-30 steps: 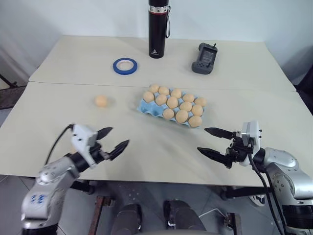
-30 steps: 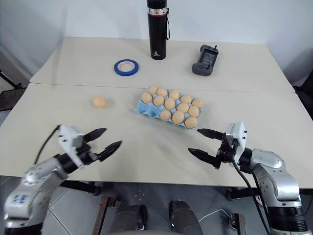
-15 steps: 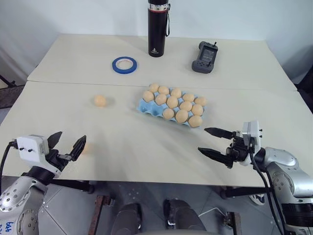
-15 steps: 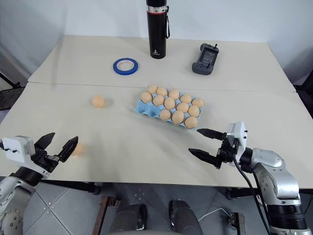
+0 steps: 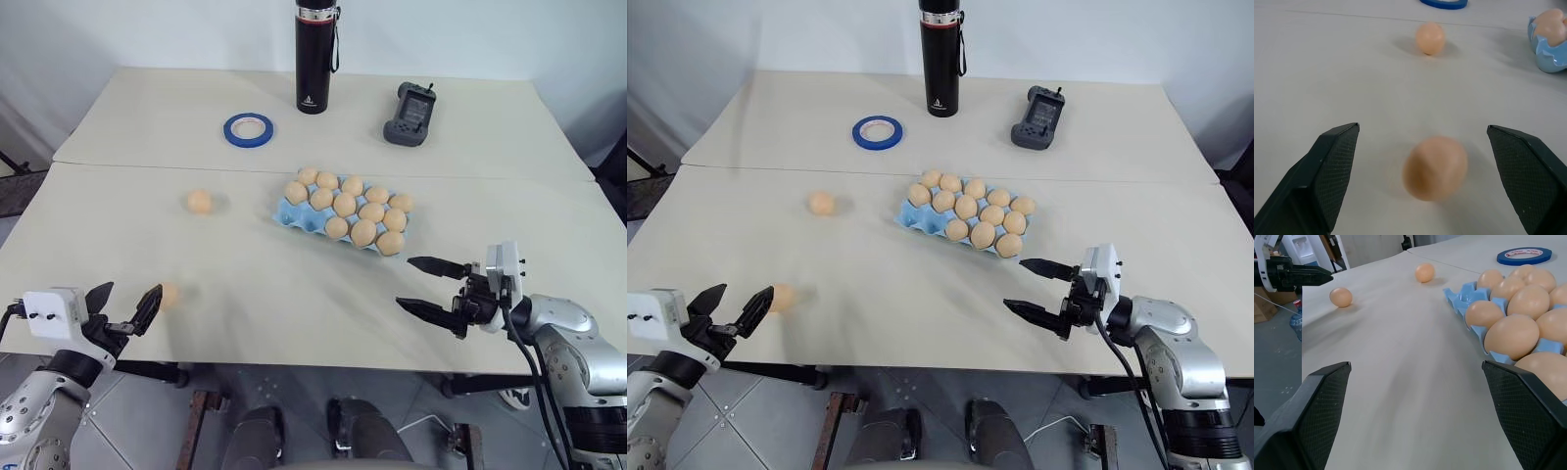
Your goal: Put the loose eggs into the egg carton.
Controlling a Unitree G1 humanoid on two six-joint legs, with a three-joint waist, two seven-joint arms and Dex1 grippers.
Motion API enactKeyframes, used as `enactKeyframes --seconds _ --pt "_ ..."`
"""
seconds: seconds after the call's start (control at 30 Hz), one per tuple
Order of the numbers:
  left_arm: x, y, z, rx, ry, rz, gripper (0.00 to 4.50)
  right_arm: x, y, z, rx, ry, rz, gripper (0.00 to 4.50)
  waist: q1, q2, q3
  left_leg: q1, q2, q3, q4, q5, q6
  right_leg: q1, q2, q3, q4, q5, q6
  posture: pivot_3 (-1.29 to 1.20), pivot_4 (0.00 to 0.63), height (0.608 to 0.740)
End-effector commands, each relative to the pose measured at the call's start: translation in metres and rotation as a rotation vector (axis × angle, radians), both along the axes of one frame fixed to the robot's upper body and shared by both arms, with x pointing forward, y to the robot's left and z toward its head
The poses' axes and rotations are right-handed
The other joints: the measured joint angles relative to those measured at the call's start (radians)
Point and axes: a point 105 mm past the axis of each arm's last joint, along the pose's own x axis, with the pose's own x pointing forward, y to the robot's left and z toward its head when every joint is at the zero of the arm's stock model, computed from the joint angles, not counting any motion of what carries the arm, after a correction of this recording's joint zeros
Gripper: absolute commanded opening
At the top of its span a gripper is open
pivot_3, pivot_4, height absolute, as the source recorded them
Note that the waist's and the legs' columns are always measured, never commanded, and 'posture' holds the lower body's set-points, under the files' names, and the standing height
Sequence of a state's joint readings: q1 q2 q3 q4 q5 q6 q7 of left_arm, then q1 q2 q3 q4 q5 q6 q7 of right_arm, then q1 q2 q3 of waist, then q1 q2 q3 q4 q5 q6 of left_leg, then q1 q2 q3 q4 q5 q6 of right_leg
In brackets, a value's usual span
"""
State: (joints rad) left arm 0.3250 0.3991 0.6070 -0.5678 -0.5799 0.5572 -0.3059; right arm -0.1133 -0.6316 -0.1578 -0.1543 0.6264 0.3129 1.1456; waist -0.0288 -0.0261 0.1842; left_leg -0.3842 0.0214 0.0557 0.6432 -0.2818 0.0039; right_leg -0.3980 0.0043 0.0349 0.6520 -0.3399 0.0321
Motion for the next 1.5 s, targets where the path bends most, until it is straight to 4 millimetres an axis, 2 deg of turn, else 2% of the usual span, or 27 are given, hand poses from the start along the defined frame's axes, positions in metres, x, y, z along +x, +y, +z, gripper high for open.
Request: enactKeyframes --seconds 0.03,0.37,0.47,0.63,0.67,0.8,0.97,1.1,1.17,1.2,1.3,1.5 --pt "0.006 -0.001 -0.004 0.013 0.022 -0.018 4.45 0.000 0.004 0.006 0.004 -0.015 0.022 4.50 0.000 0.000 0.000 0.000 0.000 0.000 0.000 0.000 0.000 0.000 0.000 0.000 0.000 0.000 0.000 0.00 0.150 0.740" --pt "0.039 -0.006 -0.026 0.026 0.081 -0.090 4.45 0.002 0.003 0.008 -0.009 -0.015 0.016 4.50 0.001 0.000 0.000 0.000 0.000 0.000 -0.001 0.000 -0.001 -0.001 0.000 -0.001 0.000 0.000 0.000 0.00 0.150 0.740" --pt "0.041 -0.009 -0.031 0.005 0.121 -0.104 3.84 0.001 0.001 0.007 -0.013 -0.015 0.006 4.50 -0.002 0.000 0.000 0.000 0.000 0.000 -0.002 0.000 -0.001 -0.002 0.000 -0.001 0.000 0.000 0.000 0.00 0.150 0.740" --pt "0.043 -0.012 -0.024 0.033 0.102 -0.123 2.27 0.000 0.000 0.006 -0.013 -0.013 -0.003 4.50 -0.001 0.000 0.000 0.000 0.000 0.000 -0.003 0.000 -0.001 -0.002 0.000 -0.001 0.000 0.000 0.000 0.00 0.150 0.740" --pt "0.043 -0.012 -0.023 0.037 0.098 -0.132 2.10 0.000 0.000 0.005 -0.013 -0.013 -0.004 4.50 -0.001 0.000 0.000 0.000 0.000 0.000 -0.003 0.000 -0.001 -0.002 0.000 -0.001 0.000 0.000 0.000 0.00 0.150 0.740" --pt "0.053 -0.021 -0.003 0.088 0.042 -0.194 2.05 0.002 0.001 0.006 -0.011 -0.020 -0.008 4.50 0.000 0.000 0.000 0.000 0.000 0.000 -0.003 0.000 -0.001 -0.002 0.000 -0.001 0.000 0.000 0.000 0.00 0.150 0.740" --pt "0.079 -0.044 0.030 0.119 -0.067 -0.309 2.05 0.003 0.001 0.011 0.016 -0.053 -0.008 4.50 0.002 0.000 0.000 0.000 0.000 0.000 -0.003 0.000 -0.001 -0.002 0.000 -0.002 0.001 0.000 0.000 0.00 0.150 0.740" --pt "0.107 -0.074 0.052 0.118 -0.144 -0.435 2.05 0.005 -0.001 0.021 0.079 -0.115 -0.041 4.50 0.002 0.000 0.000 0.000 0.000 0.000 -0.003 0.000 -0.001 -0.002 0.000 -0.002 0.001 0.000 0.000 0.00 0.150 0.740" --pt "0.120 -0.095 0.062 0.095 -0.180 -0.524 2.05 0.003 -0.003 0.023 0.103 -0.126 -0.060 4.50 0.002 0.000 0.000 0.000 0.000 0.000 -0.003 0.000 -0.001 -0.002 0.000 -0.002 0.001 0.000 0.000 0.00 0.150 0.740" --pt "0.124 -0.101 0.065 0.089 -0.190 -0.552 2.05 0.003 -0.003 0.023 0.112 -0.127 -0.066 4.50 0.002 0.000 0.000 0.000 -0.001 0.000 -0.003 0.000 -0.001 -0.002 0.000 -0.002 0.002 0.000 0.001 0.00 0.150 0.740" --pt "0.137 -0.137 0.065 0.064 -0.192 -0.713 2.05 -0.002 -0.004 0.019 0.113 -0.127 -0.099 4.50 0.003 0.000 0.000 -0.001 -0.001 0.000 -0.002 0.000 -0.001 -0.002 0.000 -0.002 0.002 0.000 0.002 0.00 0.150 0.740" --pt "0.156 -0.174 0.060 0.050 -0.180 -0.877 2.05 -0.003 -0.006 0.018 0.121 -0.167 -0.186 4.50 -0.002 -0.001 0.001 -0.001 -0.001 0.001 0.002 0.000 -0.001 -0.002 0.001 -0.001 0.005 0.000 0.003 0.00 0.150 0.740"
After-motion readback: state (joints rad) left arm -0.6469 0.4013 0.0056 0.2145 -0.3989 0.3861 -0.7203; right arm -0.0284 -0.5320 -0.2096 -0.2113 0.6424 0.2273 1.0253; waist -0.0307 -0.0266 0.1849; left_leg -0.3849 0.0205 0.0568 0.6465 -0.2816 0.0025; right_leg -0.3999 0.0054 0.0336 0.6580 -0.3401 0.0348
